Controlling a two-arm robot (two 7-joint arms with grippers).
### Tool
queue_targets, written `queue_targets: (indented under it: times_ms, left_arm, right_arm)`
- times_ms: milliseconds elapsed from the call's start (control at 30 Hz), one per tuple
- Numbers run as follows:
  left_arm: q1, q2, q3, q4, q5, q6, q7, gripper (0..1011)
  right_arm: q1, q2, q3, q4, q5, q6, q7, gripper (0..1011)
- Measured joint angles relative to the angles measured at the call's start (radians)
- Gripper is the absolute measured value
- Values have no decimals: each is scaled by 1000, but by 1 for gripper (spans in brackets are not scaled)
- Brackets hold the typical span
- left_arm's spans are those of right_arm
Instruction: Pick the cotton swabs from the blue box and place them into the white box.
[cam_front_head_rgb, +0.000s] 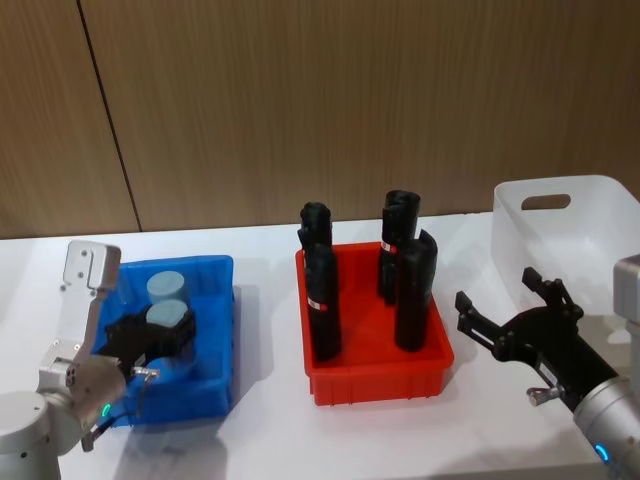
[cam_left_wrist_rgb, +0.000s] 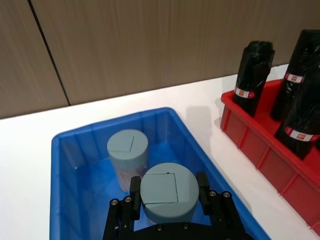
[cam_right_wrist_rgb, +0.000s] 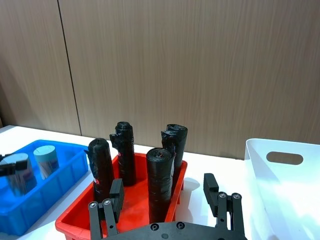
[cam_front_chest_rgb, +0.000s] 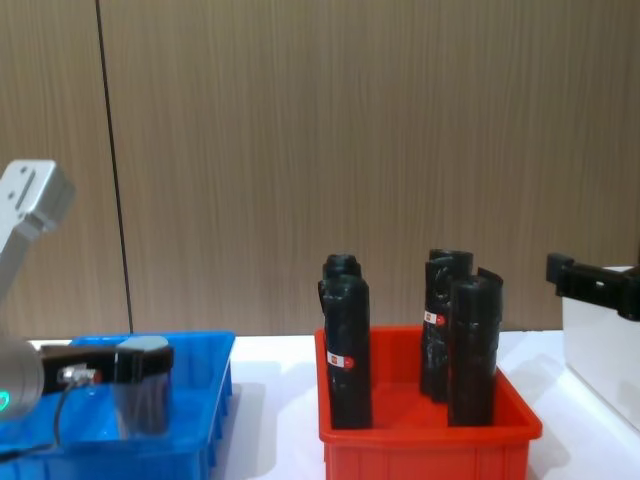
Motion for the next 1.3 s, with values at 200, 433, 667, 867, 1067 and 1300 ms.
queue_targets:
  times_ms: [200,433,667,867,1067,1300]
  left_arm:
    - [4,8,-4,-68,15,-4,-19,669]
    - [1,15,-7,-141,28,-3,-57,669]
    - [-19,16,-8,-204,39,12,-126,669]
    - [-42,8,-3,-226,41,23,-187,669]
    - [-81,-13,11,-229,42,43,-269,669]
    - [-125,-40,27,-203,45,64,-350,669]
  right_arm:
    - [0,0,0,0,0,0,0,1001]
    - [0,0,0,0,0,0,0,1001]
    - [0,0,0,0,0,0,0,1002]
    - [0,0,0,0,0,0,0,1001]
    - [0,0,0,0,0,0,0,1001]
    - [0,0,0,0,0,0,0,1001]
